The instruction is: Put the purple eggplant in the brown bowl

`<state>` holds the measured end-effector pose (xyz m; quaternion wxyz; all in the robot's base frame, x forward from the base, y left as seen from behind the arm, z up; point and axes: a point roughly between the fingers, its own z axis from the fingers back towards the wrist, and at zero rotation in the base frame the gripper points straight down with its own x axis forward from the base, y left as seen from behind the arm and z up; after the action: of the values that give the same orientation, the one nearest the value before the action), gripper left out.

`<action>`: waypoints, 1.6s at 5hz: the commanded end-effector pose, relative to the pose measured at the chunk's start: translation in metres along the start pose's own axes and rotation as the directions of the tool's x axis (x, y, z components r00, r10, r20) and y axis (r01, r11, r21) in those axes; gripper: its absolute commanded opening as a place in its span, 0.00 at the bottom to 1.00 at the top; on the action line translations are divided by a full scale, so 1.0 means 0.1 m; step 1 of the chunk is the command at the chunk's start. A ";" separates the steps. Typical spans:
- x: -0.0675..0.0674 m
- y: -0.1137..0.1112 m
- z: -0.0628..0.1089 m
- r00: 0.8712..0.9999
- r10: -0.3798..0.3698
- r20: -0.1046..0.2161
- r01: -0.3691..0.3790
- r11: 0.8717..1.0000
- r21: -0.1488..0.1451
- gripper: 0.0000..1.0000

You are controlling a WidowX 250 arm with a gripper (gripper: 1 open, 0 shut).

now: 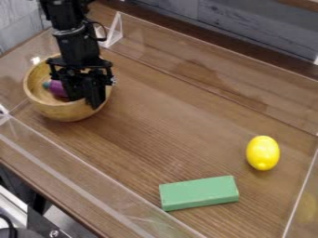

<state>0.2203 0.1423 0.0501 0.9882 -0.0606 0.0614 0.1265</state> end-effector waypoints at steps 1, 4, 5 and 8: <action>0.09 0.17 0.11 0.996 0.062 0.062 -0.064 0.997 0.039 0.00; 0.08 0.20 0.10 0.995 0.083 0.054 -0.085 0.995 0.043 0.00; 0.08 0.21 0.10 0.995 0.089 0.051 -0.092 0.995 0.044 0.00; 0.09 0.14 0.33 0.991 0.103 0.080 -0.105 0.994 0.022 1.00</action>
<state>0.2234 0.1462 0.0560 0.9832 -0.0627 0.0722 0.1556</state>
